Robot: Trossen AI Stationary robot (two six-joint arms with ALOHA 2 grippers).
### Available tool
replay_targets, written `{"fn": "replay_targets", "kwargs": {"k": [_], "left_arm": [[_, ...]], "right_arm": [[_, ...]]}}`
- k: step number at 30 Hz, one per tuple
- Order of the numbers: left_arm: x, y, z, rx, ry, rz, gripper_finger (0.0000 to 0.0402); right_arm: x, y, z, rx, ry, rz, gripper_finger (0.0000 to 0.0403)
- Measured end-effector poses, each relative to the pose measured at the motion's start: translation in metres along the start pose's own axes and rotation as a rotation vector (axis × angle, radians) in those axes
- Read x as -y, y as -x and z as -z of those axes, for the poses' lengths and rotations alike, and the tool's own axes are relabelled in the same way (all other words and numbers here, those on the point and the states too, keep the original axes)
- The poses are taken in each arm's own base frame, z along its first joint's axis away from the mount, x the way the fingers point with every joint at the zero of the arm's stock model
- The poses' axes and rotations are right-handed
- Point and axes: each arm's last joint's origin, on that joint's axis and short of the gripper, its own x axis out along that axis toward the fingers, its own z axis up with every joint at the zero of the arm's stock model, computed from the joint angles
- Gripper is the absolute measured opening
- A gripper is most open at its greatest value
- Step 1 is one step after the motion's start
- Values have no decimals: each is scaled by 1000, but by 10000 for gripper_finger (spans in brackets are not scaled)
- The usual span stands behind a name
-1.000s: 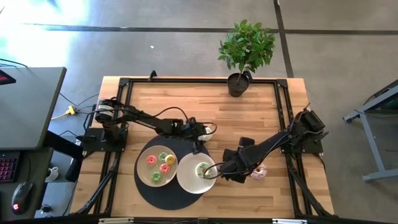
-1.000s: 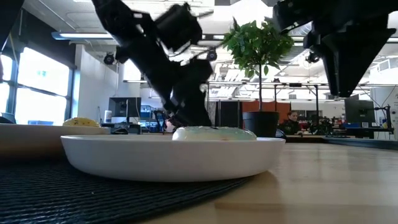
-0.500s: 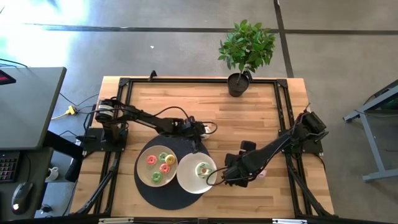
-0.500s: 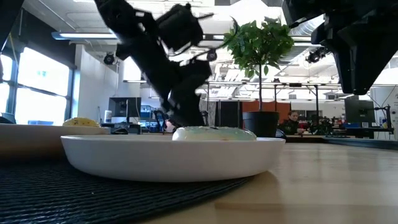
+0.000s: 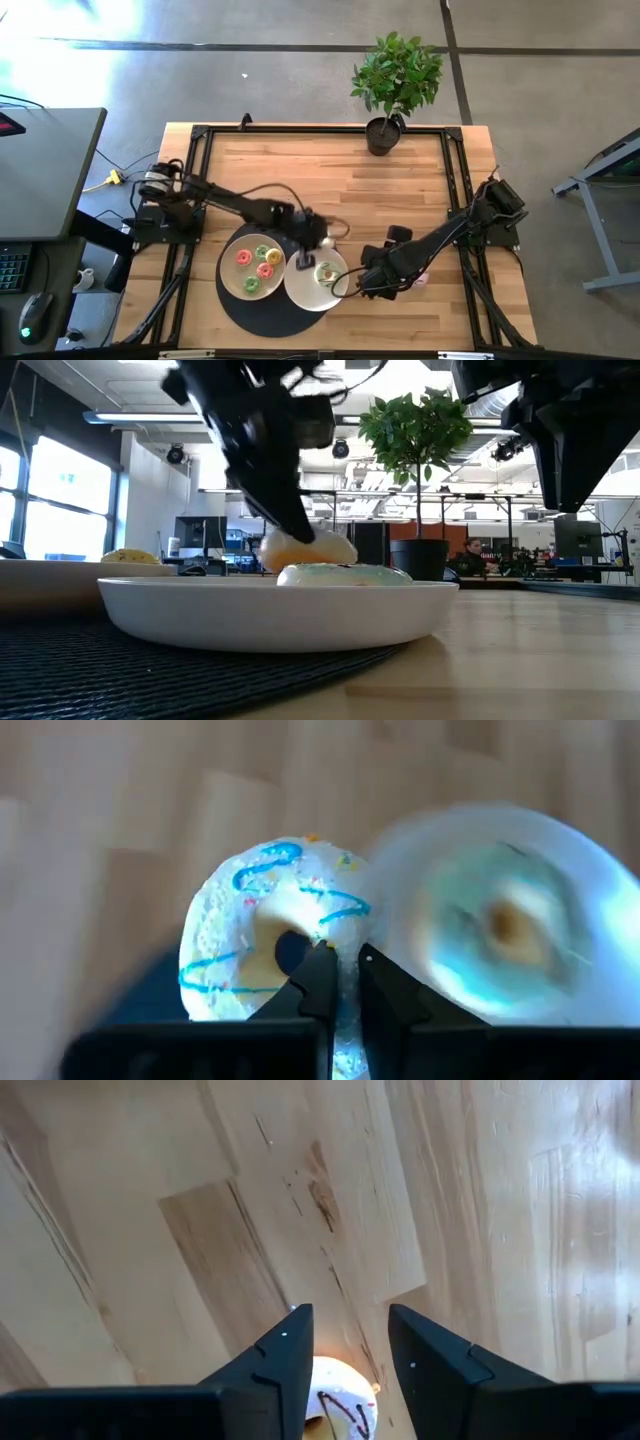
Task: Pick & Place donuts
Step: Put the big blue donut on the right white plate
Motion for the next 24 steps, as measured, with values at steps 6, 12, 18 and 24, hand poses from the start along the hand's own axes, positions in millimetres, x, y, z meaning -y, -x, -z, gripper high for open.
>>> {"fn": "replay_targets", "kwargs": {"k": [6,12,18,24], "left_arm": [[56,7,17,-8,-24,63,12],[76,9,39,5,-27,-156,15],[75,8,41,11,12,-161,20],[78,0,44,-27,10,-102,78]], "right_arm": [[0,0,0,0,-35,-1,129],[0,0,0,3,-43,-4,129],[-1,0,0,3,-55,-5,129],[-1,0,-1,4,-51,-6,129]]}}
